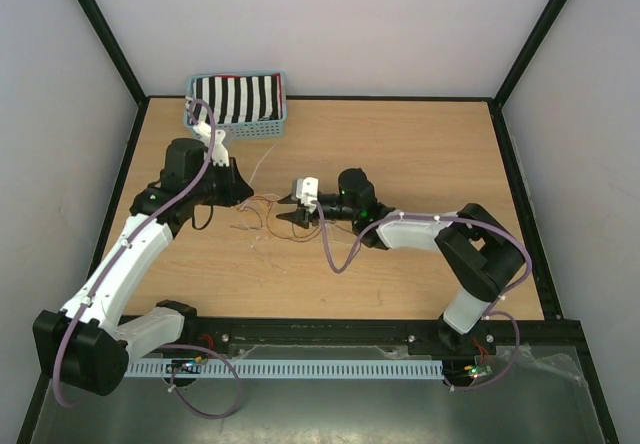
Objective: Zip-tie the wires
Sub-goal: Adjust the cable at the center of the board.
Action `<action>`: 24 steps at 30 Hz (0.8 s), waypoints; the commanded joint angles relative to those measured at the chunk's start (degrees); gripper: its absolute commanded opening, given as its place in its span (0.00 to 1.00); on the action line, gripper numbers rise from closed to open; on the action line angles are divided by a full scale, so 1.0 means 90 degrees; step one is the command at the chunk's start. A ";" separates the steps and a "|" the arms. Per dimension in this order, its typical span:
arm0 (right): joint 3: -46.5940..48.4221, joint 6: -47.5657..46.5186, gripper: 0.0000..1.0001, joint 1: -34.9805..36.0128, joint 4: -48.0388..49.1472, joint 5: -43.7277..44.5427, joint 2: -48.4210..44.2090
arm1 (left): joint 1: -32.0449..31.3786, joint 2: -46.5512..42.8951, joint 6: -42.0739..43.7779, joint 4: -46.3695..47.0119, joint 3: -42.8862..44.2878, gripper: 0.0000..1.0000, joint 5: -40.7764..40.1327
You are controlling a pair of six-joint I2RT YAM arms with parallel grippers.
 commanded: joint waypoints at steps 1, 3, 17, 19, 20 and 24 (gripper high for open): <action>0.0347 -0.0052 0.47 0.0037 0.0291 -0.0105 0.0238 | -0.0061 -0.0032 0.0079 -0.0001 0.0204 0.00 0.0122; 0.0427 -0.0059 0.47 0.0035 0.0309 -0.0082 0.0339 | -0.0092 -0.0015 0.0075 0.0000 0.0211 0.00 0.0122; 0.0679 -0.0136 0.35 0.0045 0.0305 -0.0072 0.0612 | -0.0249 0.0131 0.0108 0.0000 0.0276 0.00 0.0084; 0.0670 -0.0161 0.26 0.0045 0.0286 -0.0057 0.0606 | -0.0252 0.0142 0.0109 -0.0001 0.0272 0.00 0.0073; 0.0655 -0.0176 0.21 0.0045 0.0273 -0.0053 0.0593 | -0.0250 0.0145 0.0109 0.0003 0.0272 0.00 0.0059; 0.0599 -0.0247 0.15 0.0046 0.0164 -0.0016 0.0562 | -0.0249 0.0145 0.0131 -0.0004 0.0255 0.00 -0.0017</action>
